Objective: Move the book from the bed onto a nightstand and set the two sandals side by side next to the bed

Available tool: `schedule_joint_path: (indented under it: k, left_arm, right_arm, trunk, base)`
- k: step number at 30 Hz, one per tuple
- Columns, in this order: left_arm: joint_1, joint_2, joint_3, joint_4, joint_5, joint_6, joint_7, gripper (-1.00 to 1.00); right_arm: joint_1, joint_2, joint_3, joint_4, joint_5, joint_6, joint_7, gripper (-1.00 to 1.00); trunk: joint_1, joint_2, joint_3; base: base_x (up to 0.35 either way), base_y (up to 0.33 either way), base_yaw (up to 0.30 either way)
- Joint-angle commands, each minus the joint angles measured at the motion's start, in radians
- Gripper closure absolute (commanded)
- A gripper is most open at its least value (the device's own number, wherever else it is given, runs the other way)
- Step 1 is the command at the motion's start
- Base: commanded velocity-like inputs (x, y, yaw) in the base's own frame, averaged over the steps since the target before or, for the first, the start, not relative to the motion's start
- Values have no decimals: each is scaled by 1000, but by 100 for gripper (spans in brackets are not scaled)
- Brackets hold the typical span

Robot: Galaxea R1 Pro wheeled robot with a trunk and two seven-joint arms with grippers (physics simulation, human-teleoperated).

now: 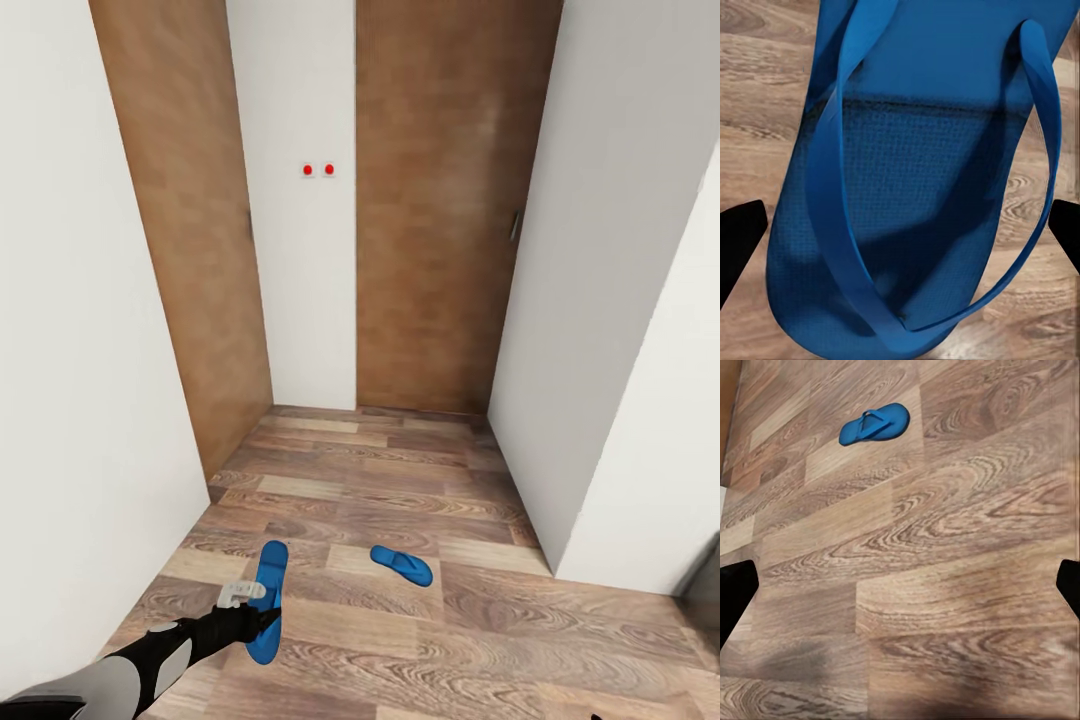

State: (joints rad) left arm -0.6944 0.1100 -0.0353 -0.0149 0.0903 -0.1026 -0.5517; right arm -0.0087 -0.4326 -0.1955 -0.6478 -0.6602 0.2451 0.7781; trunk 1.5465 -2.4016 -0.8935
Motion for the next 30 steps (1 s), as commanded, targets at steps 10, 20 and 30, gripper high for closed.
schedule_joint_path:
  k: [10, 20, 30]
  left_arm:
    - [-1, 0, -5, 1, 9, -2, -4, 100]
    - [-1, 0, -5, 1, 9, -2, -4, 100]
    - [-1, 0, -5, 1, 9, -2, -4, 100]
  right_arm:
    - [-1, 0, -1, 0, -9, 10, 3, -100]
    - [-1, 0, -1, 0, -9, 10, 3, -100]
    - [-1, 0, -1, 0, -9, 10, 3, -100]
  trunk:
    - [0, 0, 6]
    - [0, 0, 7]
    - [0, 0, 12]
  base:
    - [0, 0, -227]
    - [0, 0, -37]
    - [0, 0, -164]
